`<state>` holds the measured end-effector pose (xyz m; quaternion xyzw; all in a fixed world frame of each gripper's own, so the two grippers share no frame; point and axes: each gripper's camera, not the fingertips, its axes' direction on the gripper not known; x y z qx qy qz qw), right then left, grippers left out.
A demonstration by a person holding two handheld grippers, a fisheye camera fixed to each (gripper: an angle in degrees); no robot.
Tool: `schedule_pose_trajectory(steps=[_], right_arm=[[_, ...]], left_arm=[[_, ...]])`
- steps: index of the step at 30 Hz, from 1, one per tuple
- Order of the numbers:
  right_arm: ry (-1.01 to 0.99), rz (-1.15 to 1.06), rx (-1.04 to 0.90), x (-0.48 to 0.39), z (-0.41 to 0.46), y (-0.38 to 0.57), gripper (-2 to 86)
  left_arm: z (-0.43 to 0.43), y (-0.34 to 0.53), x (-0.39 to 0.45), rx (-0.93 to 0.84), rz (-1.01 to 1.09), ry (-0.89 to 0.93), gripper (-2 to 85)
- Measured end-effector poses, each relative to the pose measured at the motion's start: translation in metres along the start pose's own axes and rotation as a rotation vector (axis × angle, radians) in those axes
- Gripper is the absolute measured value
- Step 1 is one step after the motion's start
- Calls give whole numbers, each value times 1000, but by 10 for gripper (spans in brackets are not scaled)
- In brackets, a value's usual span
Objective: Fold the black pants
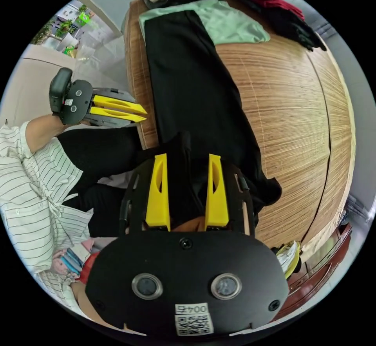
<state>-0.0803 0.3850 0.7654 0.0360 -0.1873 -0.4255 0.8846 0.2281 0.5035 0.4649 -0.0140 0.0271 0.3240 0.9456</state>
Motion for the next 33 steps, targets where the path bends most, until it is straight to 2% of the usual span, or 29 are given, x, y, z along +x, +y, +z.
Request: schedule_pose_trajectory(steps=[3,6,12,16,19,21,24,29,32,33], right_arm=[[10,-16,-82,5,20,-10,118],[-17,-56,-54,-3,25,-2,65],[45,-34,163,-42,0,59,33],[146,52,350,-103,-24,117,27],[275,153,424,-161,-26,150,22],[362,222,450,-196,-23,163,19],[485,314,484,-250,-12,174,13],[579,393,572,-300,7,184,7],[533,423,639,-295,9,205,6],[524,433,636,-292,11,209,6]], left_arm=[[10,3,-2,36,4,1,15],[20,9,-14,58,-49,37,16],[29,21,-54,87,-171,231,7],[10,32,-61,140,-221,379,15],[6,50,-63,133,-277,575,52],[13,65,-67,92,-312,715,117],[27,85,-73,70,-392,835,157],[59,101,-90,56,-494,876,184],[70,109,-110,123,-559,1032,213],[69,111,-119,144,-571,1026,219]])
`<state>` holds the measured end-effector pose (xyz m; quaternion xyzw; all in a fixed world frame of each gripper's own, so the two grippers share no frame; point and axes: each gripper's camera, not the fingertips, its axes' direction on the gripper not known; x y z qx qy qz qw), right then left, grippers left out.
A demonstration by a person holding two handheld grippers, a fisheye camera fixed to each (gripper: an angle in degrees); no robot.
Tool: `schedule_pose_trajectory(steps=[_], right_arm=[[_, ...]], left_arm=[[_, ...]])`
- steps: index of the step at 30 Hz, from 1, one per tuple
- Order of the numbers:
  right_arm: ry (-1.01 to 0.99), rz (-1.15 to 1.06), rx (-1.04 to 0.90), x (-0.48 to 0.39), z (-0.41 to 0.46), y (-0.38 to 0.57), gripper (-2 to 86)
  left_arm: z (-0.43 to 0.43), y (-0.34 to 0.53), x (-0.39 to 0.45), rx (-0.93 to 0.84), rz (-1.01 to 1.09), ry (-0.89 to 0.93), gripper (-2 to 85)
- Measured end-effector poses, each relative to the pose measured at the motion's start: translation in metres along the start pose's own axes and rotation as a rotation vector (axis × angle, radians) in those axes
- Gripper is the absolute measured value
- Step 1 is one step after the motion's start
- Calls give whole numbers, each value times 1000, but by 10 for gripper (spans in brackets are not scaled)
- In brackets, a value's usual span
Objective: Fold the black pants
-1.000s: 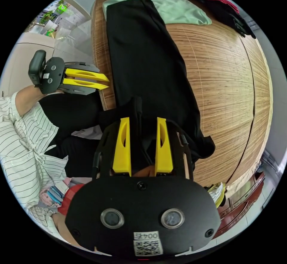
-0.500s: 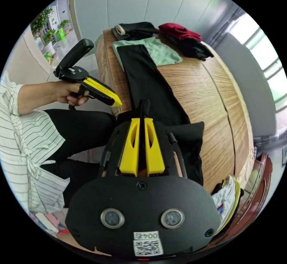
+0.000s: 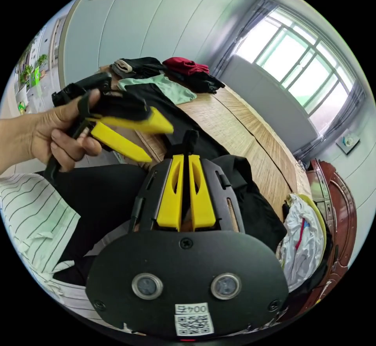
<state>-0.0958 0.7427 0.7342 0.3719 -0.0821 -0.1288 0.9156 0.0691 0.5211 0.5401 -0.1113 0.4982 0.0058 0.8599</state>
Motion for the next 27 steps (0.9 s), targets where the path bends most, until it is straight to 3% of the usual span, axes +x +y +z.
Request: schedule_pose_trajectory(steps=[4,11,19,24,27], right_arm=[[10,9,0,5,-4,21,7],[126,-180,20,-30,-14,31,8],[209,-293,41,-30,-25,48,25],[226,-146,168,4,-56,73,48],[110,85,187,64,-64,92,65]], left_arm=[[0,-7,-5,-21,20,-85,231],[50,-16,-20,-119,27,-143,230],[65,-25,-37,-90,92,-257,60],[35,-11,1,33,246,-342,30],[8,-15,38,111,339,-356,23]])
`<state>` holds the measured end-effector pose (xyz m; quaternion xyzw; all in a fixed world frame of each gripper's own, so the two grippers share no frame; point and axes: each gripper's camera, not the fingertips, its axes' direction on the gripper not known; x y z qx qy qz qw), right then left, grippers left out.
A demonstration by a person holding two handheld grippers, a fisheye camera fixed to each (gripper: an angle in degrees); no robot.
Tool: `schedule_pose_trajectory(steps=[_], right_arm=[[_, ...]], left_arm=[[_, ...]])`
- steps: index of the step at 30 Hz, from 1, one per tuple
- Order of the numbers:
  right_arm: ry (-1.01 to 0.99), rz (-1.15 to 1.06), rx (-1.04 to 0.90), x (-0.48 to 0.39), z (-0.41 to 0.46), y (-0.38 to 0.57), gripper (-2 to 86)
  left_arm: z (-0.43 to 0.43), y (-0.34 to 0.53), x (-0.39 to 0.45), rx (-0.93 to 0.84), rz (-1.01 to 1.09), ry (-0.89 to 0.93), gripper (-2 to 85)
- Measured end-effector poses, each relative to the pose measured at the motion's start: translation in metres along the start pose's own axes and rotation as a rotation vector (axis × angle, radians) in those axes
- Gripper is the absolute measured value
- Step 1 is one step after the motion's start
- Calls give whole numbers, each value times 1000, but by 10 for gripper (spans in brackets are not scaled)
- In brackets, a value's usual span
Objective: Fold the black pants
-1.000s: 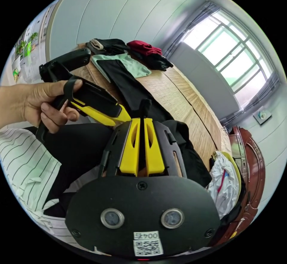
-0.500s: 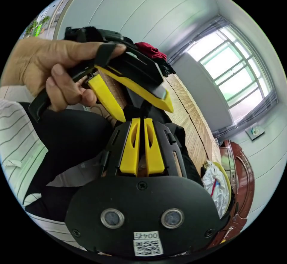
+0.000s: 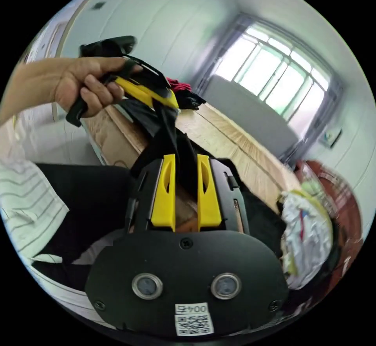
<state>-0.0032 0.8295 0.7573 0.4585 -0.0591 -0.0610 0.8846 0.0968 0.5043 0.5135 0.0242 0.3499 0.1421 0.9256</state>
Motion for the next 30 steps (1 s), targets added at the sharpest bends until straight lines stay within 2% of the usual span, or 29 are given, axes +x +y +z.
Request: schedule_pose_trajectory(steps=[2,5,11,20,30], right_arm=[[-47,219,-72,54,12,14,61],[-130,437,-97,115,21,38,56],[-194,626,-182,177,39,78,52],[-241,698,-289,220,74,83,52],[-246,655,-395,228,109,75,48]], left_arm=[[-25,-15,10,61,33,-19,20],[-69,-41,24,145,97,-92,16],[-140,-83,35,255,213,-250,13],[-172,-109,-41,296,206,-310,13],[-143,-106,-162,194,106,-363,14]])
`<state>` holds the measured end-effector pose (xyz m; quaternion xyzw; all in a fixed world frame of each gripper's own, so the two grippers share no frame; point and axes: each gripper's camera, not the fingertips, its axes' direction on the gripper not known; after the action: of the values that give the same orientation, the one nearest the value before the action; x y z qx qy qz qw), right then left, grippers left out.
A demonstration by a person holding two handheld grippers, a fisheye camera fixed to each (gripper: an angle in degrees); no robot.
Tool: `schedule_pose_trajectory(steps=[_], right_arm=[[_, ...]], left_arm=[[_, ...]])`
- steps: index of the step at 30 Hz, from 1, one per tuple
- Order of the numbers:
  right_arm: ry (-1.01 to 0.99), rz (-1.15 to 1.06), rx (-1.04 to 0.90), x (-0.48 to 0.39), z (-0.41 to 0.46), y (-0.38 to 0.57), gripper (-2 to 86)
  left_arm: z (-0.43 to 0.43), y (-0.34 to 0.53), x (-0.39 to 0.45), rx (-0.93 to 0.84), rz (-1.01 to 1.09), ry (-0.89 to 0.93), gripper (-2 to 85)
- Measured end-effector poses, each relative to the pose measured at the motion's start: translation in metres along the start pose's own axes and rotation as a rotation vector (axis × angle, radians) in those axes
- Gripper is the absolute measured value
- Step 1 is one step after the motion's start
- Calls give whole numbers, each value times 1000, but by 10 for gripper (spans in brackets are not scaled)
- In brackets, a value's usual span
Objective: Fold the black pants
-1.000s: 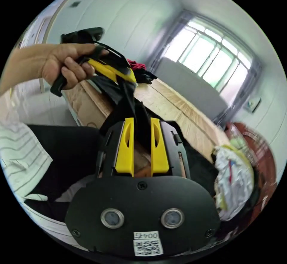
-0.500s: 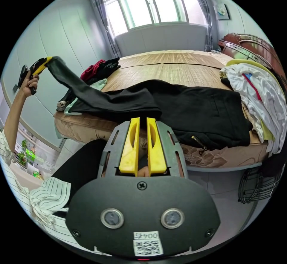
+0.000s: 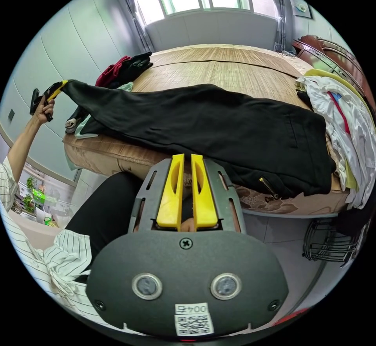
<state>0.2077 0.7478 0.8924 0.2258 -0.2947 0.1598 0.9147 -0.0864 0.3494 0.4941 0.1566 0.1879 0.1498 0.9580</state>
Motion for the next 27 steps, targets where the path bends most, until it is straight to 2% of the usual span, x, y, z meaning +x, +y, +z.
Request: schedule_pose_trajectory(steps=[8,14,18,21,27], right_arm=[[47,-18,-66,-5,24,-11,42],[63,-11,-92,-8,38,-11,37],[74,-11,-104,-12,45,-8,36],[71,-21,-95,-17,48,-4,39],[-137,-57,25,-42,47,2,60]], left_arm=[[37,66,-69,-13,-63,35,25],[49,118,-115,-87,-141,-34,39],[17,143,-129,1,-225,-101,21],[-5,156,-114,69,-199,-92,16],[27,202,-32,-40,-33,-25,12]])
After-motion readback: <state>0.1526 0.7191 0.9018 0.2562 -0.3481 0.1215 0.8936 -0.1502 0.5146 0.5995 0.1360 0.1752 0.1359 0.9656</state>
